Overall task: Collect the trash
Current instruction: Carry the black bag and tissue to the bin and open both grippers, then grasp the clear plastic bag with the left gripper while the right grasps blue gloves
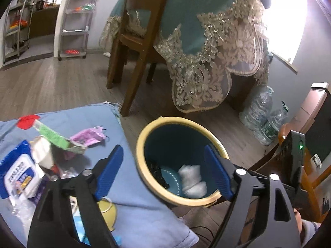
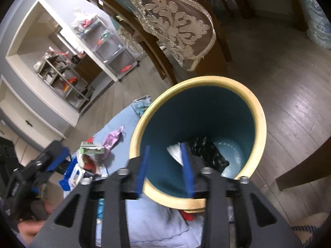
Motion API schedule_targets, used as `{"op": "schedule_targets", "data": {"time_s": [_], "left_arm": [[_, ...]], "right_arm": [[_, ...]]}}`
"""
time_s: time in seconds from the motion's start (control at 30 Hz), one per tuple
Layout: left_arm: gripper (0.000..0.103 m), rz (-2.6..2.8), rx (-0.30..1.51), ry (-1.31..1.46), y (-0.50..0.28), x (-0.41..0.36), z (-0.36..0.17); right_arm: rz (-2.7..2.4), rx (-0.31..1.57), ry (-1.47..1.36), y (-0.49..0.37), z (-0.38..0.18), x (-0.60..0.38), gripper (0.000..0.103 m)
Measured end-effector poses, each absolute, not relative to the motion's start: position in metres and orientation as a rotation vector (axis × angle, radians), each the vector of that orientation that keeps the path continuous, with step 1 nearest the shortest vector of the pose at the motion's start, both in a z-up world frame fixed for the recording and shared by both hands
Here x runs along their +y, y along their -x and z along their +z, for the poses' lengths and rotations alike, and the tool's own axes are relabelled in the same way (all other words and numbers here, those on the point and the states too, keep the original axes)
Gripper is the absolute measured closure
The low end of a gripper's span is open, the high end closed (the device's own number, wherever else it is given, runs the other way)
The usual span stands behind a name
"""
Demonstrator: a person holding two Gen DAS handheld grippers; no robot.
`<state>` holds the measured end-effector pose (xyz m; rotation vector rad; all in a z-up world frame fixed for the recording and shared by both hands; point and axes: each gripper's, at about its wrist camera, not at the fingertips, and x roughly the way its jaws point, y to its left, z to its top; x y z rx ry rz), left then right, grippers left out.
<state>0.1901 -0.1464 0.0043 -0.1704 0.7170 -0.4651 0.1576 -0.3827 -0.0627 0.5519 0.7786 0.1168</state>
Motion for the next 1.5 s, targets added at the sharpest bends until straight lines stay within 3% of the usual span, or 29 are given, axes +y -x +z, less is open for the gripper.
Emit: {"op": "schedule_targets", "data": {"time_s": [0.23,0.33,0.8,1.13,1.3,1.4,1.47,1.5], "left_arm": [[0.008,-0.412,0.674,0.142,-0.161,-0.103,0.021],[0.006,-0.366,0.664,0.134,-0.147,-0.08,0.025],[0.006,-0.114,0.717,0.156,-0.084,0.026,-0.011],[0.008,-0.064,0.828,0.23,-0.1,0.041,-0.053],[0.016,-0.12,0.867,0.154,-0.113,0.018,-0.071],[0.027,-0.122,0.883,0.046,-0.116,0.001,-0.077],[0.053,-0.115,0.899,0.014,-0.118,-0.002,-0.082],[0.061,-0.119,0.914,0.02,-0.118,-0.001,-0.084]], "right_arm": [[0.098,0.749,-0.447,-0.149,-0.053,-0.369,0.025],[0.092,0.734,-0.388,-0.146,-0.048,-0.36,0.02],[0.265,0.793,-0.222,-0.135,-0.051,-0.301,0.015],[0.361,0.816,-0.138,-0.123,-0.057,-0.263,0.016],[0.386,0.824,-0.089,-0.119,-0.058,-0.25,0.016],[0.4,0.831,-0.085,-0.117,-0.059,-0.247,0.016],[0.413,0.835,-0.085,-0.116,-0.061,-0.243,0.016],[0.423,0.839,-0.086,-0.116,-0.061,-0.241,0.016]]}}
